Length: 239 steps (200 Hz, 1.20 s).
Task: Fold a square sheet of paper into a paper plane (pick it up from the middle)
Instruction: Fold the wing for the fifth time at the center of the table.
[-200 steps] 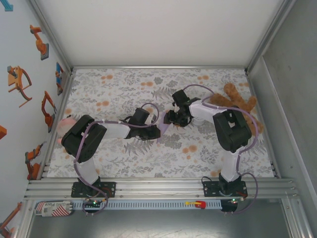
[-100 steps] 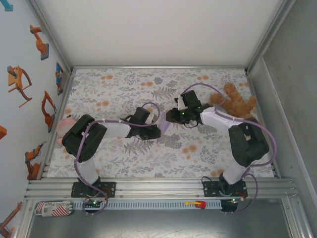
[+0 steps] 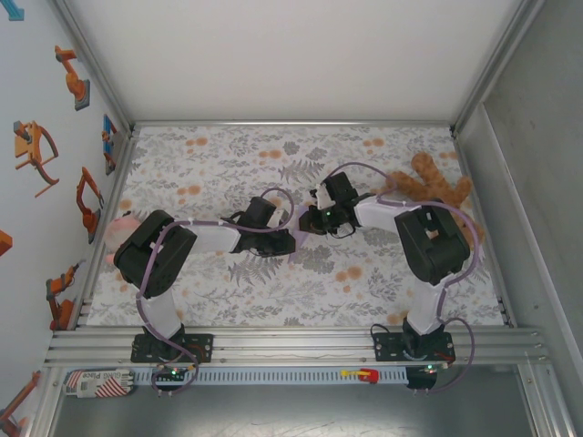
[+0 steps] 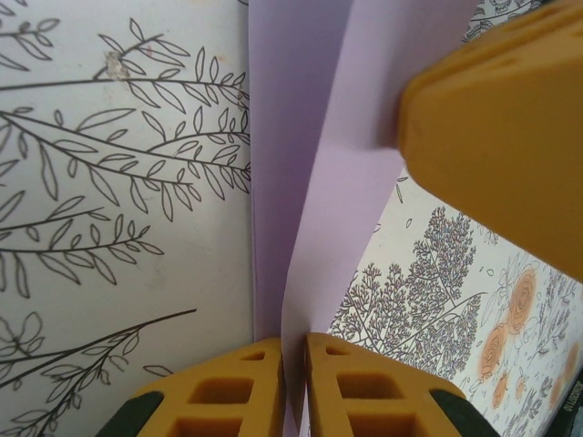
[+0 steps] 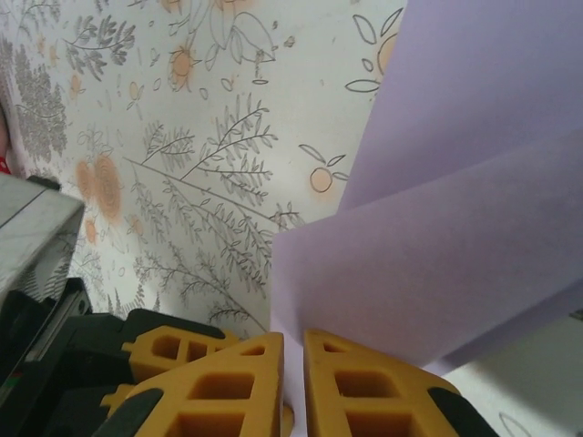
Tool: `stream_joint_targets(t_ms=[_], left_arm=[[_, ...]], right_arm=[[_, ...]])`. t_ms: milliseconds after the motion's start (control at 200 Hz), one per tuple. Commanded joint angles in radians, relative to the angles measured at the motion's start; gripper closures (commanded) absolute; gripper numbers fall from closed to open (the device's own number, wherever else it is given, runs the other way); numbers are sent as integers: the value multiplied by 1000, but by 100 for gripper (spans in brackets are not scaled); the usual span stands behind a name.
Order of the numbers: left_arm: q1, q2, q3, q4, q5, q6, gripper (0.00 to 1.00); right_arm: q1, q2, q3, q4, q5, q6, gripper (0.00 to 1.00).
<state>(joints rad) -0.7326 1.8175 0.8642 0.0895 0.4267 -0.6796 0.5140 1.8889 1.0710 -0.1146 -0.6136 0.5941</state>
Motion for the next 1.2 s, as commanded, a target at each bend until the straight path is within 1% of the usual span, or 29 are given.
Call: stream_joint_targets(t_ms=[0,1192], left_arm=[[-6,42,-13,-82,-38,17,84],[-6,43,-10,-95,-31,15,84]], right_arm=[[6,22,24,-2,-9,-2,87],[6,94,26,-28,49,-14,90]])
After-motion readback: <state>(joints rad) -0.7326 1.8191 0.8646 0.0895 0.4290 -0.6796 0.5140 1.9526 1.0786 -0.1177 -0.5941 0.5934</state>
